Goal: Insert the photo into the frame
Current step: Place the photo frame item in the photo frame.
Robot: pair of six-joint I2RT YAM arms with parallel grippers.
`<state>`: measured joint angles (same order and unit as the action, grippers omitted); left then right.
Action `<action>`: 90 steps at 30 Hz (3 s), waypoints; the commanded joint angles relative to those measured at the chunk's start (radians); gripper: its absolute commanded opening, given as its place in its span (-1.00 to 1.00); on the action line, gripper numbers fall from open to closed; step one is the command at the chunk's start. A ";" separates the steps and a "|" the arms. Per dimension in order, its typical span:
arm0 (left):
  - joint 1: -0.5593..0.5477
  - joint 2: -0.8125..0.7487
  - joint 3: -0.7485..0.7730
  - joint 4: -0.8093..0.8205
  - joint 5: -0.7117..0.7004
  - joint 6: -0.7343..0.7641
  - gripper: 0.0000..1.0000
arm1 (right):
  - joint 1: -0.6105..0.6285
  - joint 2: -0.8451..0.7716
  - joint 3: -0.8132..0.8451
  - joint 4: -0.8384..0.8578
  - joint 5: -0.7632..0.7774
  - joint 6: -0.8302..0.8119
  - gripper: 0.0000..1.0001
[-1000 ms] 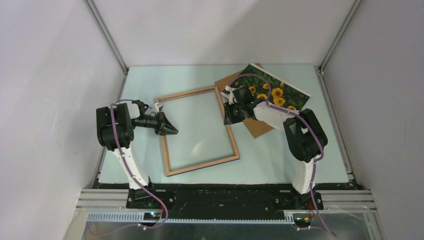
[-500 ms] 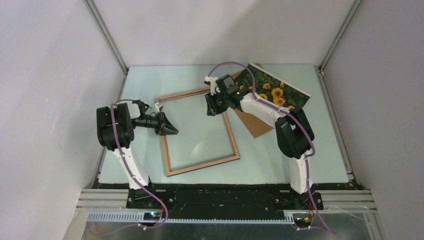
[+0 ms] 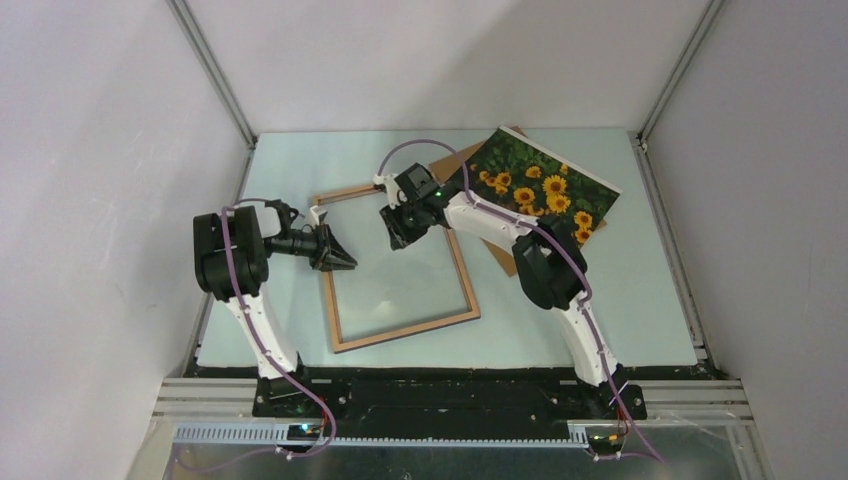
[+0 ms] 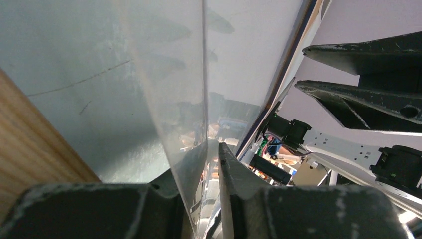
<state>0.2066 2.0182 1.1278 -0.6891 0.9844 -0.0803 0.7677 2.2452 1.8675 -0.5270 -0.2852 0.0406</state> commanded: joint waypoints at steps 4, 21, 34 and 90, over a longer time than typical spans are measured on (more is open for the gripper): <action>-0.010 -0.010 0.023 0.011 0.002 -0.010 -0.55 | 0.034 0.081 0.145 -0.047 -0.001 -0.034 -0.23; -0.009 -0.016 0.023 0.011 0.002 -0.013 -0.55 | 0.076 0.199 0.295 -0.100 0.009 -0.038 -0.23; -0.010 -0.032 0.018 0.010 -0.002 -0.014 -0.31 | 0.076 0.214 0.290 -0.117 0.053 -0.038 -0.24; 0.113 -0.313 0.022 -0.220 -0.322 0.192 0.12 | 0.035 0.060 0.222 -0.099 0.000 -0.010 0.06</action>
<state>0.3130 1.7462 1.1206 -0.9012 0.6857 0.0723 0.8177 2.4218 2.0918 -0.6258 -0.2714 0.0254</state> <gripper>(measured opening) 0.561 0.520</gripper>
